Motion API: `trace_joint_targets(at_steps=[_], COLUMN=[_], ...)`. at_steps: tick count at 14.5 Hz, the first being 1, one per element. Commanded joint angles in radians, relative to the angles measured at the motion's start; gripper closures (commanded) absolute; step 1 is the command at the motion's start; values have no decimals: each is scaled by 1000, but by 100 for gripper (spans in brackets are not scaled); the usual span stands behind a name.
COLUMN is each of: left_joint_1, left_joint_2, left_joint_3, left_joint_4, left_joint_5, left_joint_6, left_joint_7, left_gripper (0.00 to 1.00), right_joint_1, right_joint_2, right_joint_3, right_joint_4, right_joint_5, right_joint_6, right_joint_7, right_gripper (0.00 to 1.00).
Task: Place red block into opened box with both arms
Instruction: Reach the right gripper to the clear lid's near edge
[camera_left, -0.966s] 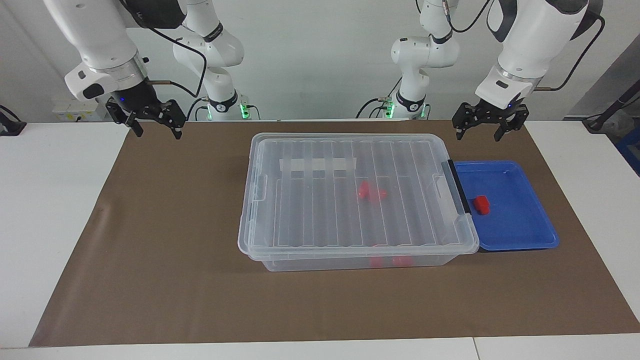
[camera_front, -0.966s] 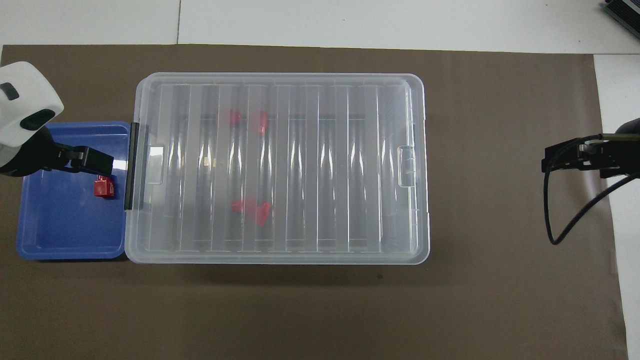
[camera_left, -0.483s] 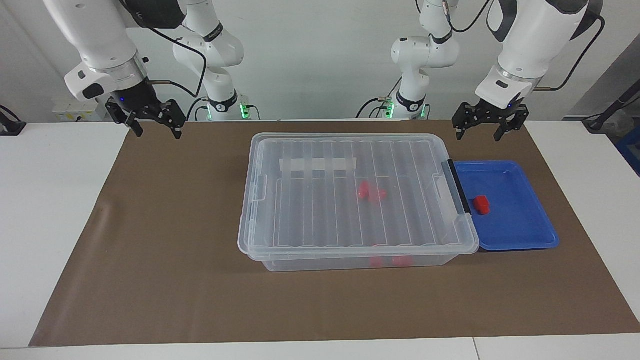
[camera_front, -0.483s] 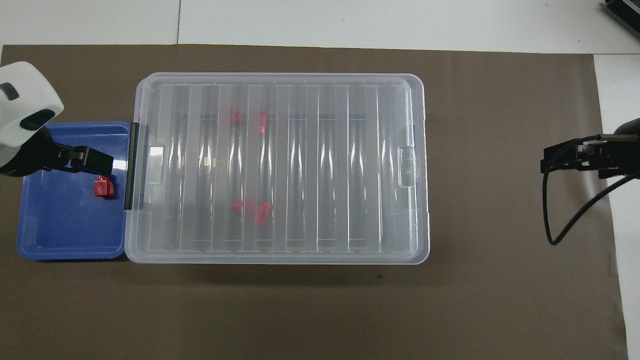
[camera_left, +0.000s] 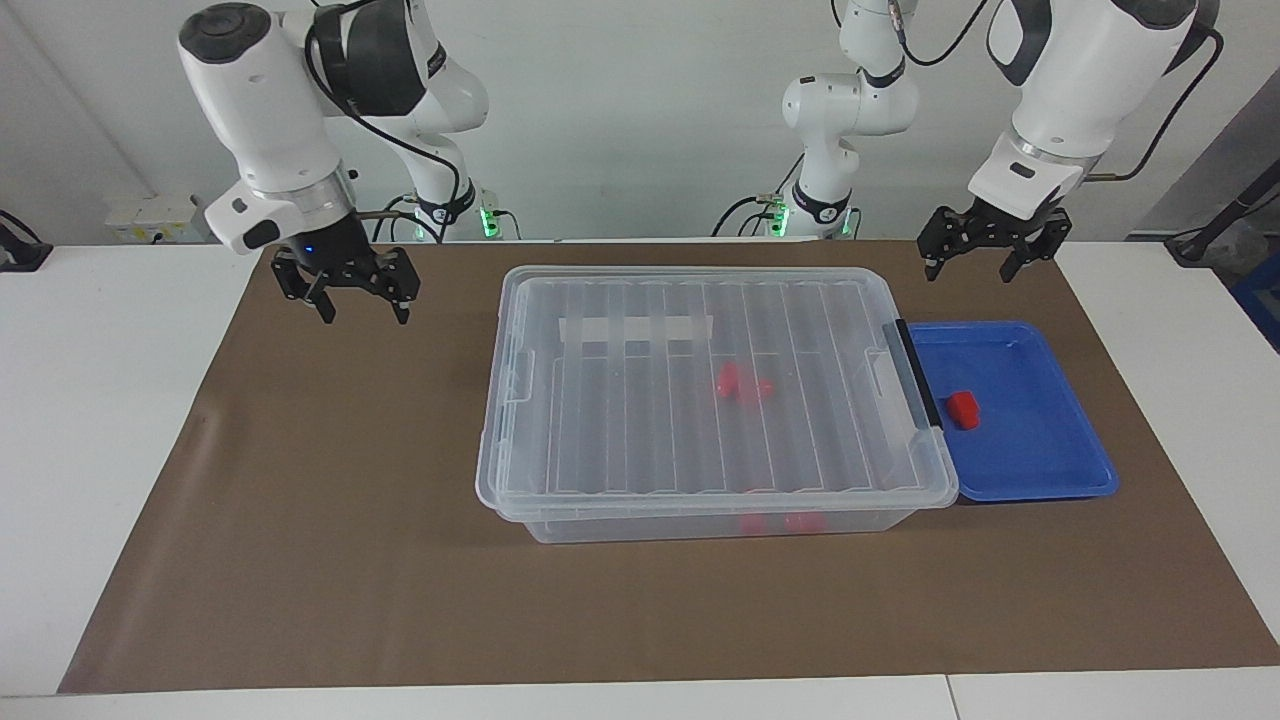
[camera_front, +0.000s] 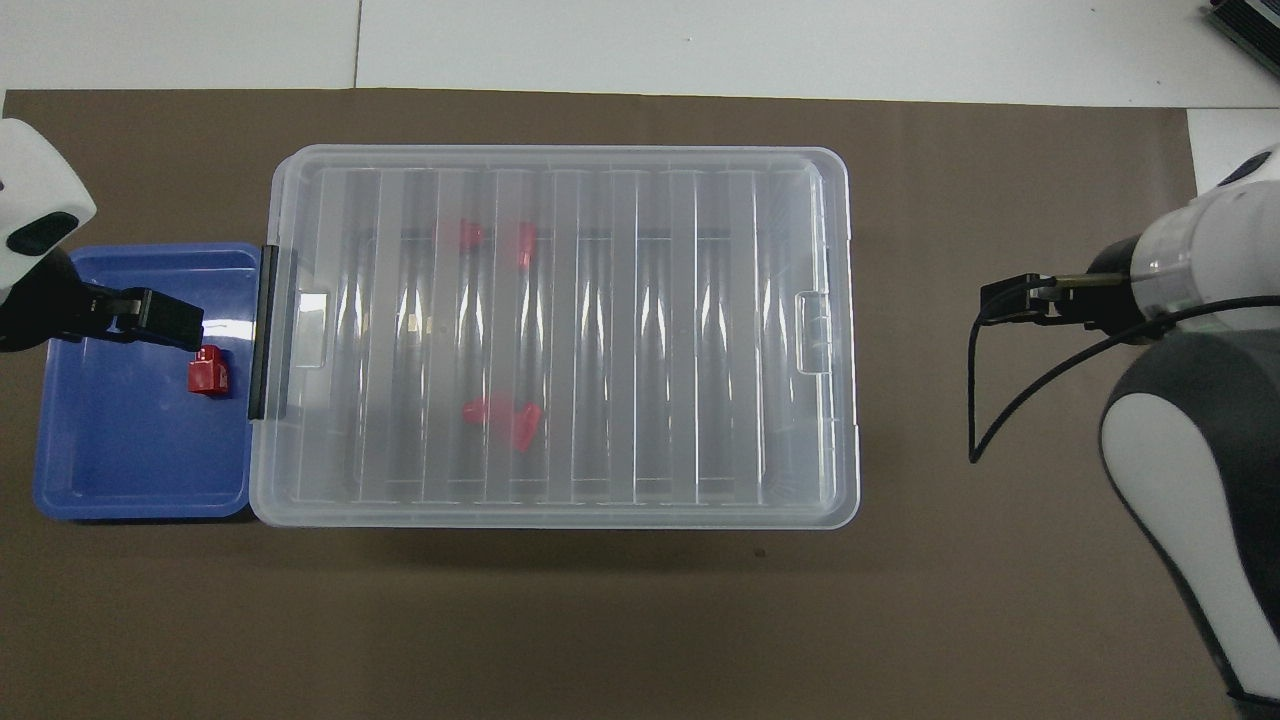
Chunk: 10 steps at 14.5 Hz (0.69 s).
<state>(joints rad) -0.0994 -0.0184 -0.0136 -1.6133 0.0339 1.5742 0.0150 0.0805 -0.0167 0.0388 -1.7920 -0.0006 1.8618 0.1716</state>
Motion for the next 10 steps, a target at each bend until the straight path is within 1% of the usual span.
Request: trace_joint_targets(at_steps=[1, 2, 3, 4, 10], left_joint_1=[30, 30, 32, 33, 40], left_joint_2=[-18, -18, -18, -18, -18], left_joint_3=[-5, -5, -5, -5, -5], left_joint_4=[-17, -17, -17, -17, -17], left_joint_5=[-11, -11, -11, -11, -11], left_joint_6=[3, 3, 3, 3, 3], left_joint_7=[-4, -6, -6, -6, -6], left_gripper=[0, 0, 0, 0, 0], right_joint_1=[50, 73, 87, 97, 134], right_joint_2=[13, 30, 49, 64, 130], right_joint_3=[6, 6, 6, 6, 7], right_joint_4=[-60, -60, -60, -61, -58], right_joint_5=[7, 5, 5, 5, 5], right_joint_6=[104, 131, 151, 172, 233], right_joint_7=[63, 84, 95, 97, 111], right_gripper=[3, 3, 9, 10, 9])
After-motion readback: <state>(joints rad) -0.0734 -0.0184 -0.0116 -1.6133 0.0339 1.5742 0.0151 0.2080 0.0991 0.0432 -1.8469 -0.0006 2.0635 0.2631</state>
